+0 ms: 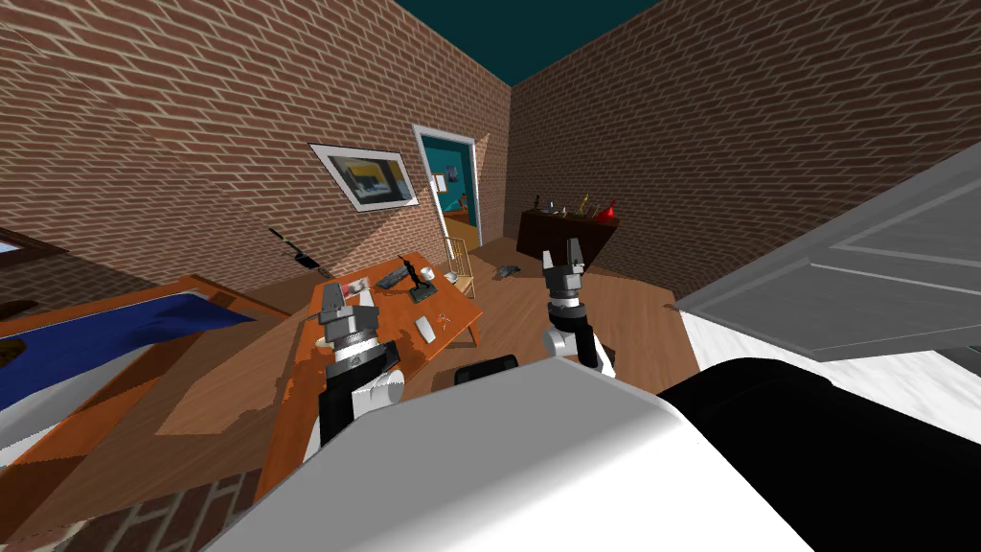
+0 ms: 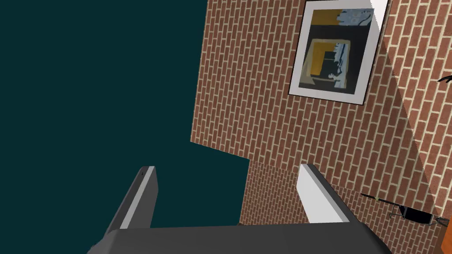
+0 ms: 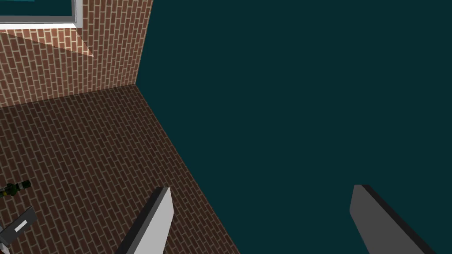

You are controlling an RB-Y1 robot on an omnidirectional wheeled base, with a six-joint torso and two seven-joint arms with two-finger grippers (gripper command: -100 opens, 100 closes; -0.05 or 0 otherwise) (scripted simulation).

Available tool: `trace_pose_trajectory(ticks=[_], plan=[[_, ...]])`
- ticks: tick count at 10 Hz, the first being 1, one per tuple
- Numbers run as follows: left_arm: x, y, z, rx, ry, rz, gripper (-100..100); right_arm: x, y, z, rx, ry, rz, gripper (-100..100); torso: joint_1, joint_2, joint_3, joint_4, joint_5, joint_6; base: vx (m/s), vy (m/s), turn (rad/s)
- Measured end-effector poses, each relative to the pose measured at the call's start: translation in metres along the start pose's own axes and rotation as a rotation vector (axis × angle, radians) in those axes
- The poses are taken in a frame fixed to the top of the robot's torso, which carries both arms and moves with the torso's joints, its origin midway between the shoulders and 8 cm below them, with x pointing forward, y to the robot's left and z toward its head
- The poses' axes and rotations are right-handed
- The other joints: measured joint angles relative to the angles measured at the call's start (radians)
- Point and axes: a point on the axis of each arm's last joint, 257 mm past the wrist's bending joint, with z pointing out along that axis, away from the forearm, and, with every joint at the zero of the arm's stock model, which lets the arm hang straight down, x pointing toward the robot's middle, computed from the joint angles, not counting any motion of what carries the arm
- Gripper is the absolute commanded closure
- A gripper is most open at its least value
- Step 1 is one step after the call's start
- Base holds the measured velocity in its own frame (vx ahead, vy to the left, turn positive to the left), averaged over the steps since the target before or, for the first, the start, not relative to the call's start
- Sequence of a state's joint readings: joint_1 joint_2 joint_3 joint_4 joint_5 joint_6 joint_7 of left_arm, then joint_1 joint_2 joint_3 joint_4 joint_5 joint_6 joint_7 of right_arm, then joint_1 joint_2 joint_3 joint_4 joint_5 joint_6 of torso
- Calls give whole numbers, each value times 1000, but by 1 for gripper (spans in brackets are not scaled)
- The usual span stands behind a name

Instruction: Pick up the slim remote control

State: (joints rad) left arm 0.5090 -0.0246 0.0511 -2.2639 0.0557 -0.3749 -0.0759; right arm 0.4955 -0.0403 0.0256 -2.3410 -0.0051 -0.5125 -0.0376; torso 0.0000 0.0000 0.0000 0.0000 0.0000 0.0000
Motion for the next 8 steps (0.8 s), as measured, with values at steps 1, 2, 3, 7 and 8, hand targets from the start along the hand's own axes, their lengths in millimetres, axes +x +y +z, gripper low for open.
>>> trace_pose_trajectory(ticks=[1, 2, 3, 7, 8], plan=[[3, 5, 0, -10, 20, 10, -100, 0, 0, 0, 0, 0, 0, 0, 0, 0, 0, 0, 0, 0, 0, -3, -68], [5, 12, 0, -28, 45, 24, -100, 0, 0, 0, 0, 0, 0, 0, 0, 0, 0, 0, 0, 0, 0, -4, -89], [7, 20, -1, -53, 71, 38, -100, 0, 0, 0, 0, 0, 0, 0, 0, 0, 0, 0, 0, 0, 0, -5, -113], [8, 80, -13, -217, 169, 111, -100, 0, 0, 0, 0, 0, 0, 0, 0, 0, 0, 0, 0, 0, 0, -9, -127], [7, 88, -16, -241, 183, 125, -100, 0, 0, 0, 0, 0, 0, 0, 0, 0, 0, 0, 0, 0, -1, -12, -106]])
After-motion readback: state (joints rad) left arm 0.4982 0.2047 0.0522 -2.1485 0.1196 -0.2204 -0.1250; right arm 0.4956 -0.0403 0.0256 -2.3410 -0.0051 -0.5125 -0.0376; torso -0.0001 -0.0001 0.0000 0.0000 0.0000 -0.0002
